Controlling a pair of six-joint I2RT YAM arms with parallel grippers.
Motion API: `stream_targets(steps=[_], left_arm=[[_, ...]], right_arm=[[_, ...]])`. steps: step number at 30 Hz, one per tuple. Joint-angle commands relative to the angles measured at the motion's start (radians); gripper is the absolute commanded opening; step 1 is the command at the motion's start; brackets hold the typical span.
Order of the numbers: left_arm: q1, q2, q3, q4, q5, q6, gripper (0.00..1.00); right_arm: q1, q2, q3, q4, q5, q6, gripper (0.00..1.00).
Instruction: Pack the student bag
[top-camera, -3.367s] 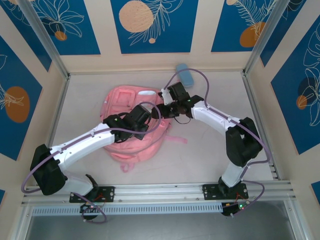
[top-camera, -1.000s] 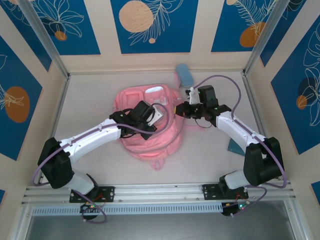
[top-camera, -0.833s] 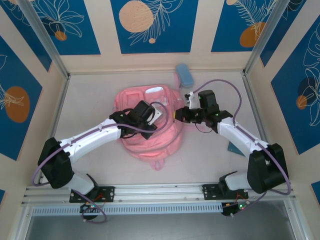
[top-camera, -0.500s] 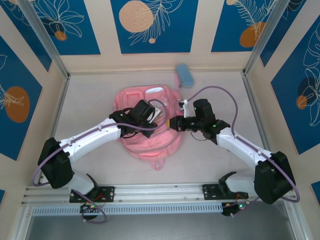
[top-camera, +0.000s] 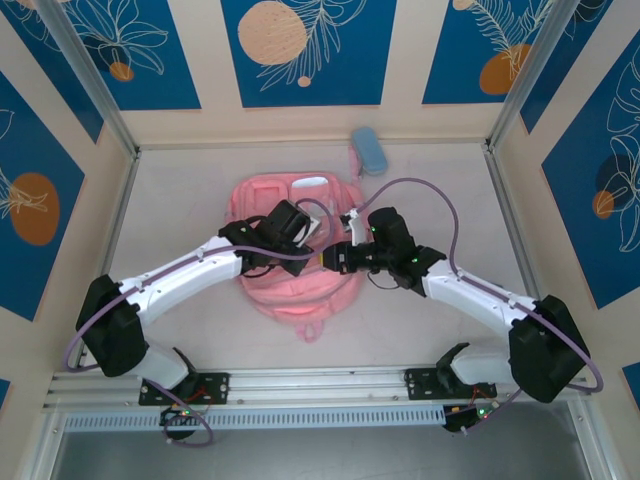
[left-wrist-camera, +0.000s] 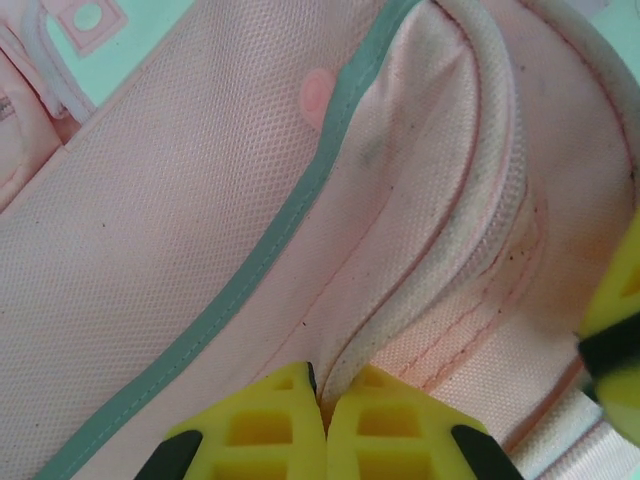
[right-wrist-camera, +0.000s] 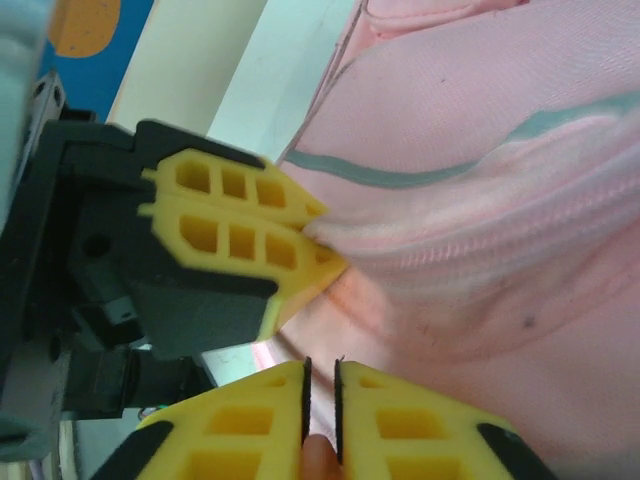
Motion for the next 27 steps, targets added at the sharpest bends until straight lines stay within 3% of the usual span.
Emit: stream_targets(steps=[1, 6, 12, 18, 21, 27], left_arm=[[0.026, -0.043, 0.012, 0.116, -0.033, -0.019, 0.00], [0.029, -0.073, -0.019, 0.125, -0.031, -0.005, 0.00], [0.030, -0.100, -0.046, 0.141, -0.023, 0.003, 0.00], [0.030, -0.120, -0.063, 0.151, 0.006, 0.019, 0.00], [0.030, -0.126, -0.068, 0.151, 0.008, 0.023, 0.00], [0.031, -0.138, -0.078, 0.147, 0.001, 0.023, 0.00]], right_arm=[[-0.039, -0.062, 0.018, -0.139, 0.003, 0.071, 0.31], [-0.104, -0.037, 0.149, -0.395, 0.030, 0.164, 0.48], [-0.150, -0.006, 0.174, -0.410, -0.009, 0.280, 0.59], [-0.179, 0.062, 0.188, -0.317, -0.102, 0.343, 0.60], [-0.175, 0.086, 0.208, -0.273, -0.133, 0.348, 0.54], [-0.172, 0.057, 0.214, -0.293, -0.063, 0.343, 0.49]])
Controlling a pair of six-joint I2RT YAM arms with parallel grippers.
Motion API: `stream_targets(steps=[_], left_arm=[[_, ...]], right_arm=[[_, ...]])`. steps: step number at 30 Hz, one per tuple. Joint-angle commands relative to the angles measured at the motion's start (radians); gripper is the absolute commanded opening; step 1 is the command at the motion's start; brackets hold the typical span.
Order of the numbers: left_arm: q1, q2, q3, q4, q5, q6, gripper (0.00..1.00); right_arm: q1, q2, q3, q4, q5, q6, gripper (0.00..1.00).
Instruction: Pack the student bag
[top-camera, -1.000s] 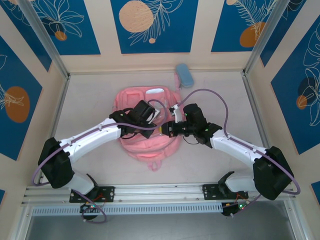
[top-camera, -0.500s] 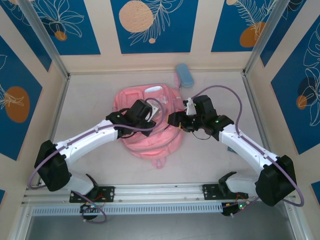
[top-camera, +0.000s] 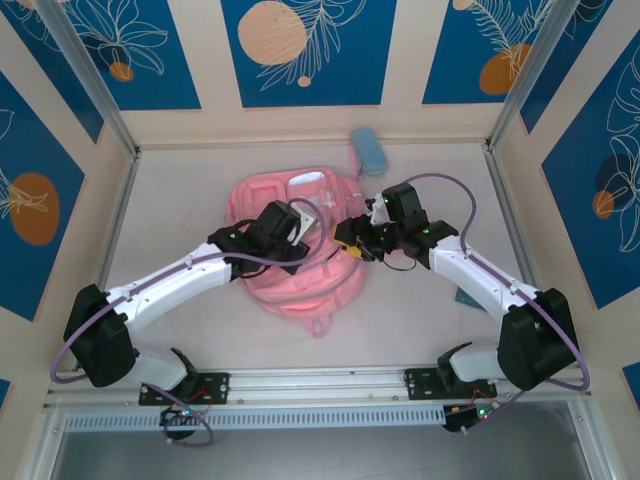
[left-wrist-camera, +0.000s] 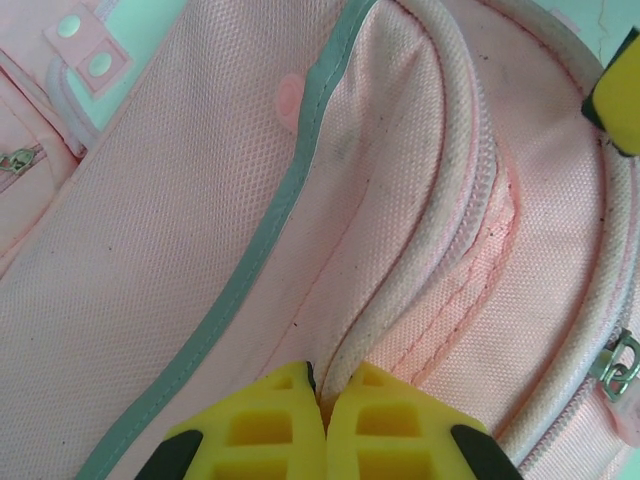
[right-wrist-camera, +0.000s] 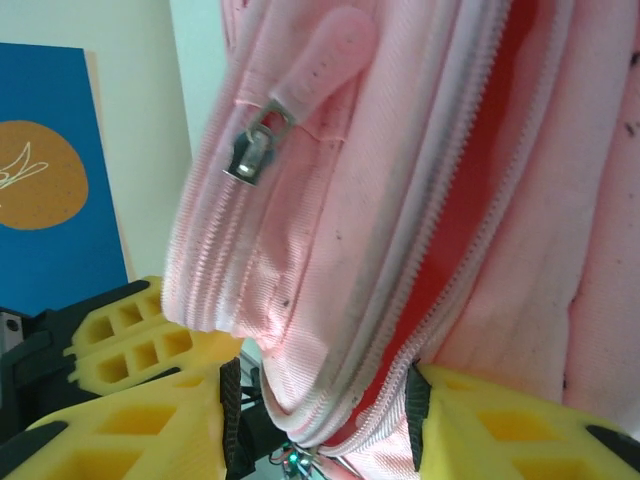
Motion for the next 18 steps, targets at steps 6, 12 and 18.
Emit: stream_targets(steps=[6, 12, 18], left_arm=[[0.016, -0.058, -0.012, 0.049, -0.025, -0.004, 0.00], [0.016, -0.060, -0.013, 0.050, -0.018, -0.007, 0.00], [0.016, -0.064, -0.017, 0.047, -0.005, -0.008, 0.00]], right_arm=[[0.005, -0.057, 0.028, -0.067, 0.101, -0.010, 0.56], [0.014, 0.000, 0.046, 0.005, -0.005, 0.010, 0.56], [0.040, 0.071, 0.064, 0.066, -0.076, 0.042, 0.56]])
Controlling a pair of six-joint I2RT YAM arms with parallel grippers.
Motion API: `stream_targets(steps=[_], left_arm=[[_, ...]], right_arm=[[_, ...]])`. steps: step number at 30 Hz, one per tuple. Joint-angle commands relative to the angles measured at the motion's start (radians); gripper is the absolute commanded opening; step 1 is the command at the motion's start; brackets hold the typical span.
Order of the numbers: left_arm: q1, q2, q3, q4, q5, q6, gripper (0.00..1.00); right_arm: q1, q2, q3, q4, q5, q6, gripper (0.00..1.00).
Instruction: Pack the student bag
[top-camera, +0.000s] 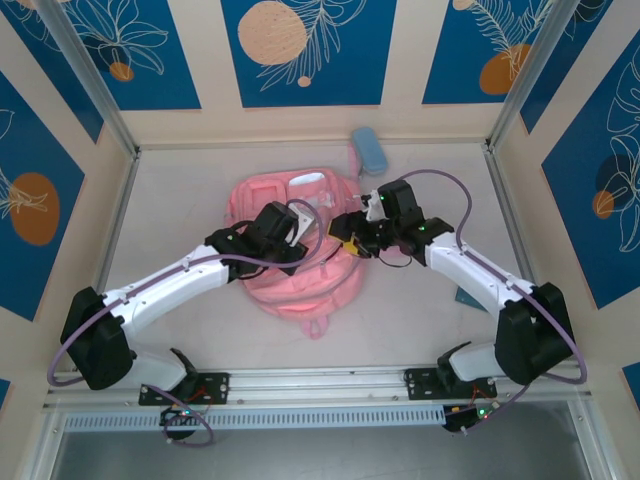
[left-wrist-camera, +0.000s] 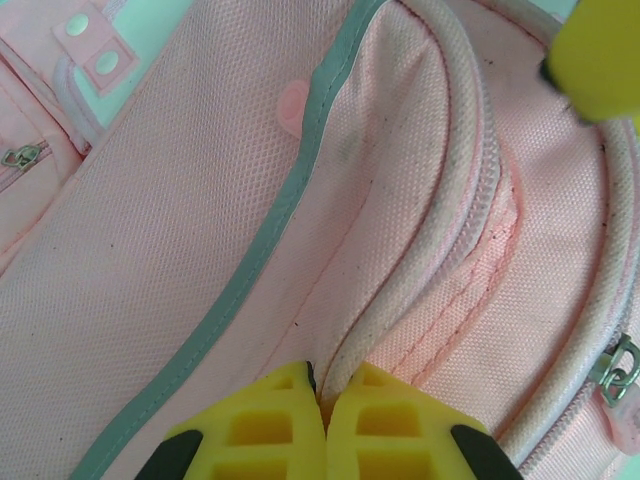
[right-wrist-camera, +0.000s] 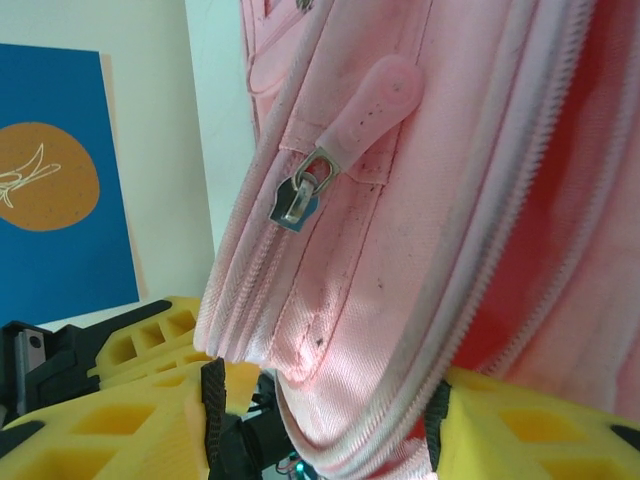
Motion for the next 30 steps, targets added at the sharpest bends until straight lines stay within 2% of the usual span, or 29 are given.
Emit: stream_targets(steps=[1, 5, 8, 13, 15, 23, 30], left_arm=[[0.014, -0.051, -0.001, 0.042, -0.010, -0.010, 0.00], [0.015, -0.076, -0.013, 0.026, -0.027, -0.046, 0.00], [0.014, -0.110, -0.027, -0.012, -0.049, -0.105, 0.14], [0.015, -0.193, -0.058, -0.121, -0.118, -0.244, 0.46], [0.015, -0.230, -0.066, -0.160, -0.120, -0.298, 0.51], [0.009, -0.274, -0.144, -0.090, 0.157, -0.444, 0.53], [-0.006, -0.212, -0.187, -0.034, 0.202, -0.499, 0.42]], right_arm=[[0.019, 0.040, 0.039, 0.047, -0.086, 0.041, 0.56], [0.041, 0.082, 0.032, 0.133, -0.143, 0.097, 0.55], [0.056, 0.104, 0.030, 0.192, -0.163, 0.132, 0.55], [0.083, 0.142, 0.050, 0.243, -0.182, 0.165, 0.54], [0.093, 0.157, 0.067, 0.244, -0.181, 0.170, 0.53], [0.125, 0.203, 0.106, 0.268, -0.176, 0.196, 0.49], [0.136, 0.213, 0.116, 0.265, -0.176, 0.199, 0.46]])
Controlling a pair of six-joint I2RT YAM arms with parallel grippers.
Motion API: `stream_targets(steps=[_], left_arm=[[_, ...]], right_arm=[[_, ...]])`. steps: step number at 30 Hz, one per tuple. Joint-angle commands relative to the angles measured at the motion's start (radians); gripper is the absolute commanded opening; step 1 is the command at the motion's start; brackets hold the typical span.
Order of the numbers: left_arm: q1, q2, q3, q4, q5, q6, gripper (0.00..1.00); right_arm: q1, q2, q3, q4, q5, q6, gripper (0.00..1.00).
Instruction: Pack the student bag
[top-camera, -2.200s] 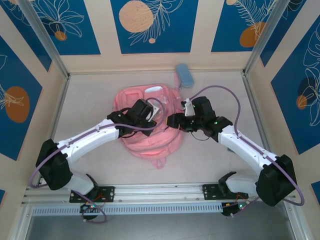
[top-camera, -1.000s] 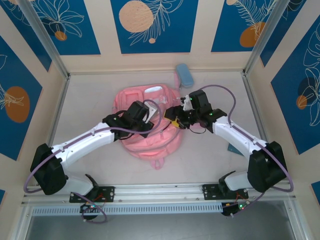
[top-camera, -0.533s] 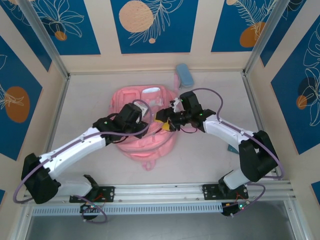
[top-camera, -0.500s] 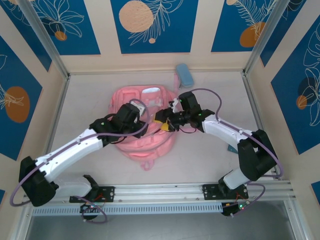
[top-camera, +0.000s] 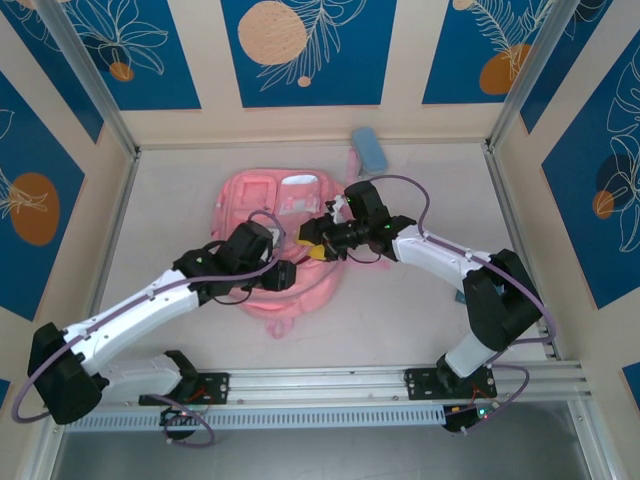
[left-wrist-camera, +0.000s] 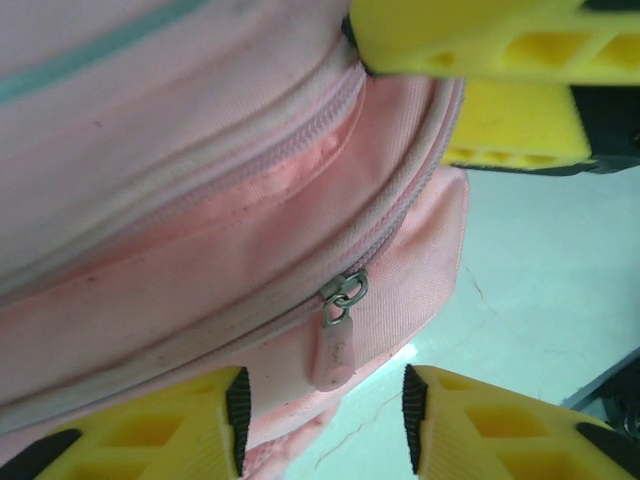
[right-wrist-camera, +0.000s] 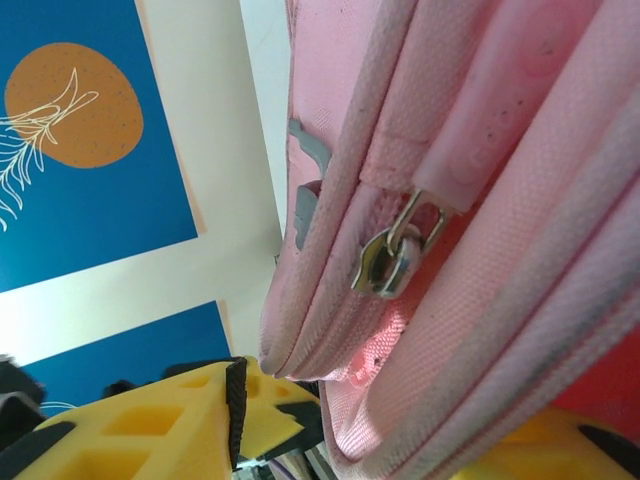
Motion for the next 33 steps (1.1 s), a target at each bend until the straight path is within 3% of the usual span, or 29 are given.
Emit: stream_targets(steps=[1, 10, 15, 21, 25, 33], left_arm=[[-0.009, 0.028, -0.017, 0.056, 0.062, -0.049, 0.41], [-0.011, 0.088, -0.017, 0.064, -0.015, -0.086, 0.32], [-0.011, 0.103, -0.025, 0.075, -0.004, -0.105, 0.29], [-0.011, 0.102, -0.024, 0.068, -0.007, -0.100, 0.13], [-0.011, 0.090, -0.015, 0.031, -0.033, -0.082, 0.00], [-0.006, 0.051, -0.012, -0.109, -0.167, -0.021, 0.00]], right_arm=[[0.012, 0.005, 0.047, 0.051, -0.031, 0.008, 0.46], [0.021, 0.005, 0.047, 0.055, -0.037, 0.013, 0.45], [0.024, 0.006, 0.046, 0.065, -0.043, 0.019, 0.44], [0.024, 0.001, 0.041, 0.058, -0.033, 0.015, 0.43], [0.024, -0.012, 0.037, -0.003, 0.033, -0.006, 0.35], [-0.003, -0.059, -0.009, -0.038, 0.126, 0.003, 0.16]])
